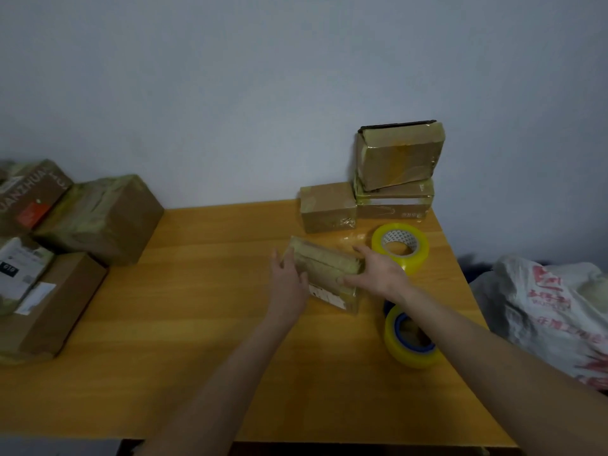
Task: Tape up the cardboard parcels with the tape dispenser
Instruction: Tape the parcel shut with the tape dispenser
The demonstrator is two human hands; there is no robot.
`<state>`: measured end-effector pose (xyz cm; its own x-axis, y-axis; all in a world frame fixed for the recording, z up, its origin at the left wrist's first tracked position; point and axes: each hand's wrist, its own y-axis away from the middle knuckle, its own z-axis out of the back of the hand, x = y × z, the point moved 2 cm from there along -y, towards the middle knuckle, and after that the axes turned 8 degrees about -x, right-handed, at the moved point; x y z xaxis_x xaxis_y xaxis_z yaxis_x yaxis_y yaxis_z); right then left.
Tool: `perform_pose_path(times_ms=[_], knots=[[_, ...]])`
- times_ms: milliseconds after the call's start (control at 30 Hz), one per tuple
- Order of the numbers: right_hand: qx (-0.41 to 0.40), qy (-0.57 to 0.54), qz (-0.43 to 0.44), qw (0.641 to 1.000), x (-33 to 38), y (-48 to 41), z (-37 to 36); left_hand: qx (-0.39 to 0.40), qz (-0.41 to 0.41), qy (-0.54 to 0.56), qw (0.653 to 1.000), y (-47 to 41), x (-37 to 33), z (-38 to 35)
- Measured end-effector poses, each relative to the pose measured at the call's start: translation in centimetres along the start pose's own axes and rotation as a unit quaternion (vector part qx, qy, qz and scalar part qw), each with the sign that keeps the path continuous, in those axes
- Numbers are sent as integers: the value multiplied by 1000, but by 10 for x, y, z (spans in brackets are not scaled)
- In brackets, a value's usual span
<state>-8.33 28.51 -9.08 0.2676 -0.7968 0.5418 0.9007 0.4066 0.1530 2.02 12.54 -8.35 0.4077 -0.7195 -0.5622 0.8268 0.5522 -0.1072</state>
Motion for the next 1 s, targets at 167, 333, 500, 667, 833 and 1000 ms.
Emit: perform_pose_path(times_ms=[167, 333, 500, 667, 833, 1000], knots=[[8, -103, -20, 994, 14, 13, -16, 77, 3, 109, 991, 13, -12, -11], [60, -153, -64, 984, 18, 28, -27, 148, -117, -36, 981, 14, -2, -16], [-44, -73, -73, 994, -18, 26, 16, 125, -181, -208, 953, 16, -9, -24], [0, 88, -174, 981, -90, 41, 42, 134, -195, -237, 942, 15, -15, -24], [105, 52, -225, 967, -127, 60, 10, 126, -188, -237, 945, 20, -8, -21], [55, 32, -228, 972, -124, 57, 3, 103, -174, -253, 946, 21, -7, -20]])
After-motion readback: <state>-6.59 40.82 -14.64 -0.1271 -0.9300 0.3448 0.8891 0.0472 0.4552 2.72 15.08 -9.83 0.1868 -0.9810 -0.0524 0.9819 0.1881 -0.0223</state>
